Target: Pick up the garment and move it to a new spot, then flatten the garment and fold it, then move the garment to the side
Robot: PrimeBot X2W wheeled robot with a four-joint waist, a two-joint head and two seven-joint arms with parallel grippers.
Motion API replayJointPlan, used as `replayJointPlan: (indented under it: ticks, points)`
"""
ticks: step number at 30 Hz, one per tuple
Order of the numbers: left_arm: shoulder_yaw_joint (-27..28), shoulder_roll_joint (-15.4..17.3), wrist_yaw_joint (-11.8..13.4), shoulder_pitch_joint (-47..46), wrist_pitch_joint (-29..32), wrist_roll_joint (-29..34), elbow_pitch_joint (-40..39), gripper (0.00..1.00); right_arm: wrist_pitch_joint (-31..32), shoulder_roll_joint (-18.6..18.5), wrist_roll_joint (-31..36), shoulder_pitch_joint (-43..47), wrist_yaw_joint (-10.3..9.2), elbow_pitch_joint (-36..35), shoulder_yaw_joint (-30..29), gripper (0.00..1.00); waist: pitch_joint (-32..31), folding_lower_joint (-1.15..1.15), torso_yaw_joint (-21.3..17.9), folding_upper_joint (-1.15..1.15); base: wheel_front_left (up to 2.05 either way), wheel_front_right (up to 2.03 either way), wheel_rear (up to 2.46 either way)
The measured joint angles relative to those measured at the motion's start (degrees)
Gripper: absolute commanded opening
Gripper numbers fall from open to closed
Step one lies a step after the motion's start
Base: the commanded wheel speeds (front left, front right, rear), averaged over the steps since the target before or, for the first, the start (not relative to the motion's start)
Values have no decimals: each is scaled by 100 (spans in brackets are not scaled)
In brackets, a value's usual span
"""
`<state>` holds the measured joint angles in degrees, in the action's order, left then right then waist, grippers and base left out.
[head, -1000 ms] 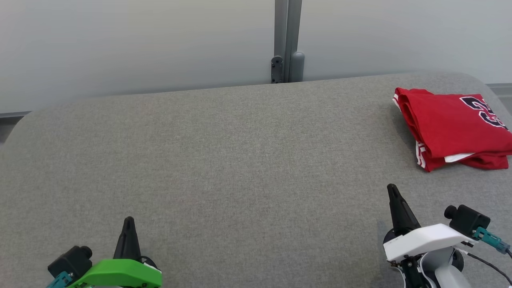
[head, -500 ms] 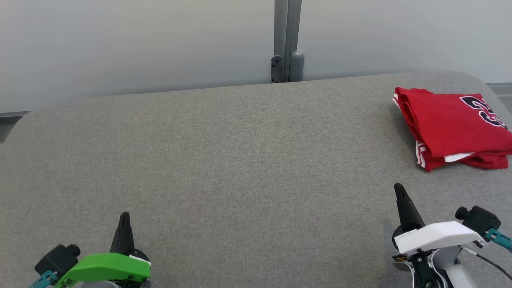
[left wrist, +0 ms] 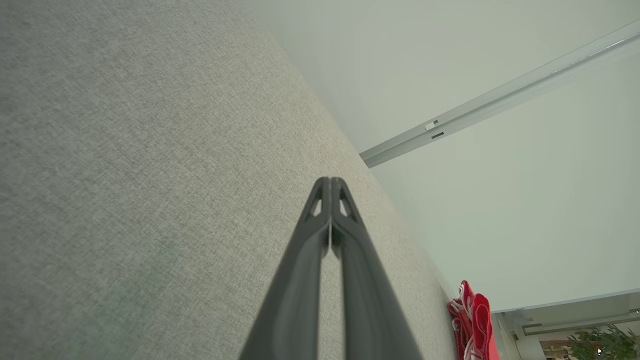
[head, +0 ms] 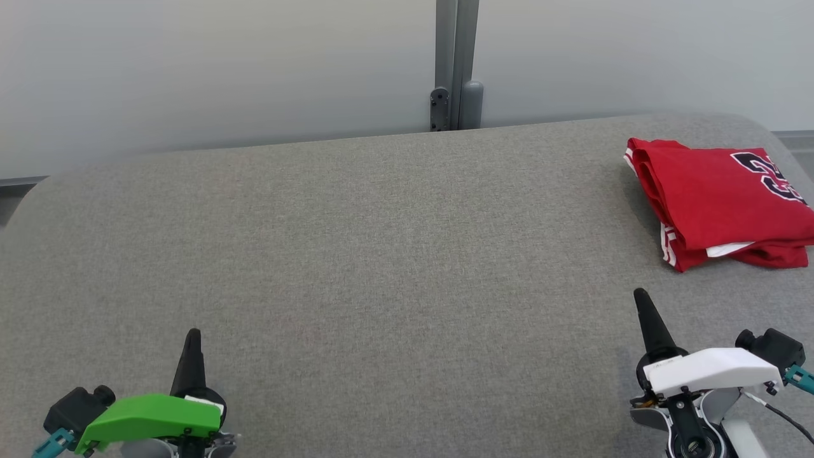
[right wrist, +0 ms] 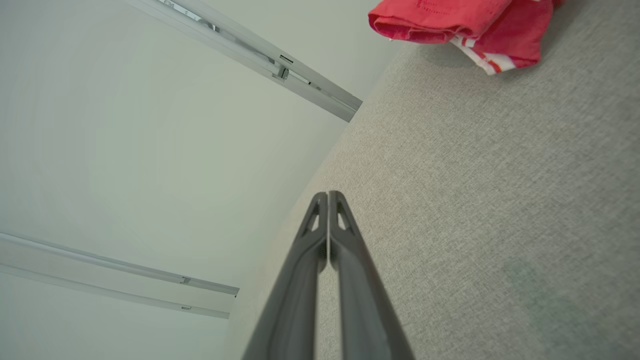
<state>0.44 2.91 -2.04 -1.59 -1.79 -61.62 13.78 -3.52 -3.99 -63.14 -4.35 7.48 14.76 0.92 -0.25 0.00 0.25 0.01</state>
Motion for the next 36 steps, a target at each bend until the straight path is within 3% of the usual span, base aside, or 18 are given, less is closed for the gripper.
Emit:
replayJointPlan:
  ticks: [36]
  points:
    - [368,-4,-315,-259,502,-1817,18,0,527,-3,-1829,-74,0,-38,-345,0,23,0,-13,-1,0,0,0]
